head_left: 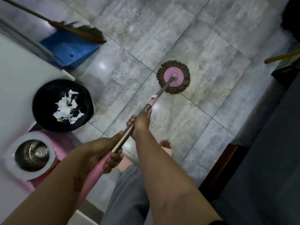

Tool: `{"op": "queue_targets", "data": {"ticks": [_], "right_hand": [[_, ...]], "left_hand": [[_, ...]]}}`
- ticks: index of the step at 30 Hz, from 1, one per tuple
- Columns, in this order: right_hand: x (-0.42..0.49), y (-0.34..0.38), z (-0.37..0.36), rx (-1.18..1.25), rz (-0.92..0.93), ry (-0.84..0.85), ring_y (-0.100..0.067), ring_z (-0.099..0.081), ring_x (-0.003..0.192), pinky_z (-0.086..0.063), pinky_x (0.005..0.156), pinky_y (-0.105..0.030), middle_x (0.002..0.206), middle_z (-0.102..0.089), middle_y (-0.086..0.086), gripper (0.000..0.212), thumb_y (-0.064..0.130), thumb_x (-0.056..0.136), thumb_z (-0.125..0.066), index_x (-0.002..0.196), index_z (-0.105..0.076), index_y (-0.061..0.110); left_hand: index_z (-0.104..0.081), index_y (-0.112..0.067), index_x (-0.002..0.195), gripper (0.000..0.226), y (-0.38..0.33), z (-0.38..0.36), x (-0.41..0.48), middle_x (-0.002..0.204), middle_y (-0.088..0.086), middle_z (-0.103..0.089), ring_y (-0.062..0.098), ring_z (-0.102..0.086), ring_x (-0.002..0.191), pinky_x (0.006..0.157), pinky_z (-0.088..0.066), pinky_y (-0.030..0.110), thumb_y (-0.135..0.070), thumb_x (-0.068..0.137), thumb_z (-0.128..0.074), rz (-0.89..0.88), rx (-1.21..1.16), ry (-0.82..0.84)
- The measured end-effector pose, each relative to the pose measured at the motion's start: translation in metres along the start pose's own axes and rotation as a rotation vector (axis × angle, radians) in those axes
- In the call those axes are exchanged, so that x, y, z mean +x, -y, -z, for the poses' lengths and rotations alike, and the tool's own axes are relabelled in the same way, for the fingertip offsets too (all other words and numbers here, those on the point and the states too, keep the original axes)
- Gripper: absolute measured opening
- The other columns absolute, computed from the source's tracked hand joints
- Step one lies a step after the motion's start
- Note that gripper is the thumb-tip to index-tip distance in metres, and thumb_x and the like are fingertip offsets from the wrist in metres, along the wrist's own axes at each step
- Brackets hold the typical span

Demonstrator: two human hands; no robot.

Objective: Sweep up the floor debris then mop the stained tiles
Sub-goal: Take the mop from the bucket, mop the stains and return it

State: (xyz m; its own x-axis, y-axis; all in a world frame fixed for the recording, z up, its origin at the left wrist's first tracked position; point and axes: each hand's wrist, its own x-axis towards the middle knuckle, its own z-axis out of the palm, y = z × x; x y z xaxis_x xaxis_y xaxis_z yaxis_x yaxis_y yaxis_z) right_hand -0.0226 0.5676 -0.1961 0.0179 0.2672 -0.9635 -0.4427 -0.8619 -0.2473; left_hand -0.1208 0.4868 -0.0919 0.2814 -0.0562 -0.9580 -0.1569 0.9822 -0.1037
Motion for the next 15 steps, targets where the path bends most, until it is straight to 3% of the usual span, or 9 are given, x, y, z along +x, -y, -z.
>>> {"op": "queue_targets", "data": {"ticks": [8,15], "right_hand": [[0.006,0.005,-0.004,-0.025,0.002,0.064,-0.010,-0.039,0.035,-0.037,0.038,-0.018,0.059,-0.039,-0.001,0.044,0.038,0.105,-0.029,0.146,-0.029,0.054],[0.022,0.059,0.048,0.055,0.045,0.018,-0.011,-0.037,0.037,-0.034,0.037,-0.018,0.058,-0.039,0.000,0.041,0.042,0.105,-0.033,0.145,-0.032,0.049]], "left_hand": [[-0.047,-0.013,0.063,0.061,0.000,-0.009,0.005,0.047,0.002,-0.034,0.014,-0.030,0.034,0.036,-0.032,0.018,-0.072,0.077,-0.052,-0.003,-0.043,0.007],[-0.045,-0.013,0.066,0.062,-0.033,-0.068,0.025,0.046,0.002,-0.038,0.015,-0.033,0.034,0.036,-0.035,0.019,-0.073,0.081,-0.050,0.009,0.125,0.010]]}}
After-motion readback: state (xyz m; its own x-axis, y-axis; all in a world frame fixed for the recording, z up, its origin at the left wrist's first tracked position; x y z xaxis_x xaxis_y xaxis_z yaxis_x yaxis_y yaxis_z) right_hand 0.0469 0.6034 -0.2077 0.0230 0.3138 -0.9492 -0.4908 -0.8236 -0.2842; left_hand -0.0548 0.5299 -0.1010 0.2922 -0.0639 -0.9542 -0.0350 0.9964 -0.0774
